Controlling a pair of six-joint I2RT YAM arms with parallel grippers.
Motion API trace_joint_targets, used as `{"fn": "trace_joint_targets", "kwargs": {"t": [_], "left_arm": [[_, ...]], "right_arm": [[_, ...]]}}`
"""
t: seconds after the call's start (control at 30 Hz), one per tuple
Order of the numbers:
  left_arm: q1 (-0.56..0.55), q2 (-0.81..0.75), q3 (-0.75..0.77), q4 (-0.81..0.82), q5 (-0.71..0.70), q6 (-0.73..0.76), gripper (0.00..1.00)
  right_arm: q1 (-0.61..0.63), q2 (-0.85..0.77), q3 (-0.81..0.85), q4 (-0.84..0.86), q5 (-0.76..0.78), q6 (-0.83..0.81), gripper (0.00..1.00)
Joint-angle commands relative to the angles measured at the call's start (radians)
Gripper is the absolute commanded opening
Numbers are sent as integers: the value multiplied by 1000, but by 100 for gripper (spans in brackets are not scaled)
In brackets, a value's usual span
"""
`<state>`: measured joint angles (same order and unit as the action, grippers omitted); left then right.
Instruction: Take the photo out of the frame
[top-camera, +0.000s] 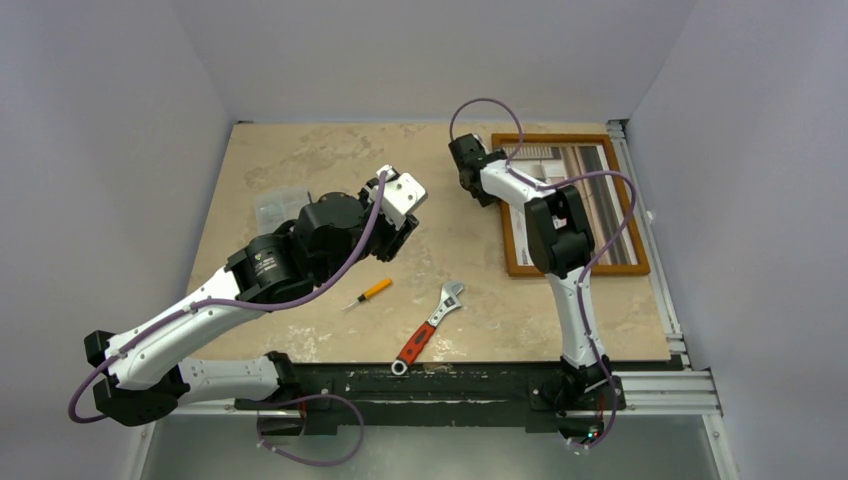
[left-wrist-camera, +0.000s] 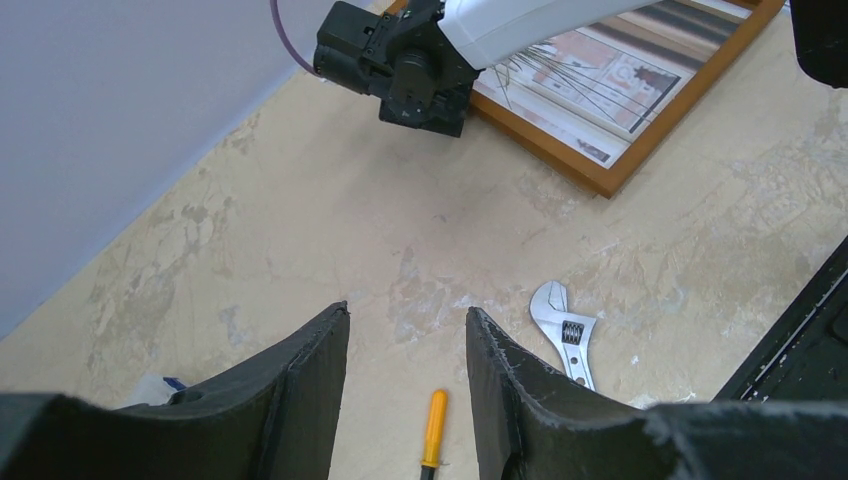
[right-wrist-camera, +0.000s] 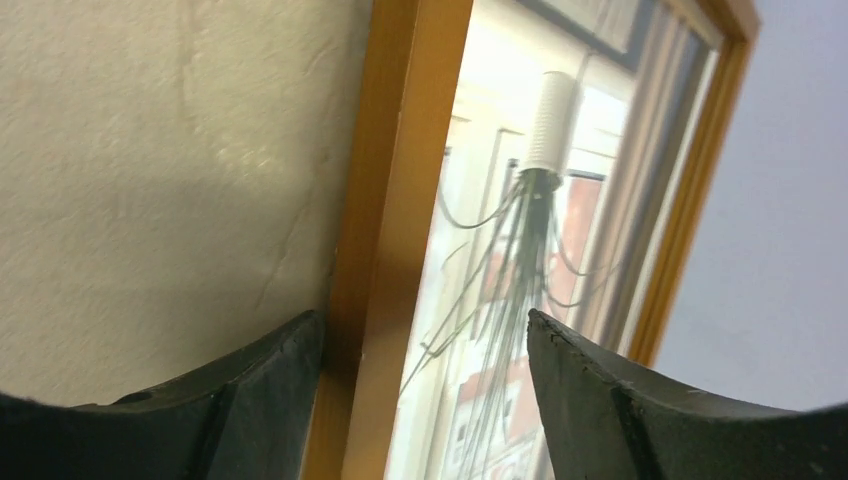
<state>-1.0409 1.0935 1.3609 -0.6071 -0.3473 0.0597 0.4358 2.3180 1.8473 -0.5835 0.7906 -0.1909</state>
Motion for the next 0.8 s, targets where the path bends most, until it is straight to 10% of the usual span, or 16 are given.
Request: {"fn": "trace_joint_targets", "kwargs": {"t": [0.0, 0.4, 0.77], "left_arm": [[6, -6, -2, 40, 11, -25, 45], [7, -2, -8, 43, 20, -26, 45], [8, 12, -19, 54, 48, -34, 45]], "right_arm": [[1, -99, 3, -67, -89, 73, 74], [-42, -375, -215, -1, -442, 241, 83], [-178, -411, -422, 130, -724, 384, 72]]}}
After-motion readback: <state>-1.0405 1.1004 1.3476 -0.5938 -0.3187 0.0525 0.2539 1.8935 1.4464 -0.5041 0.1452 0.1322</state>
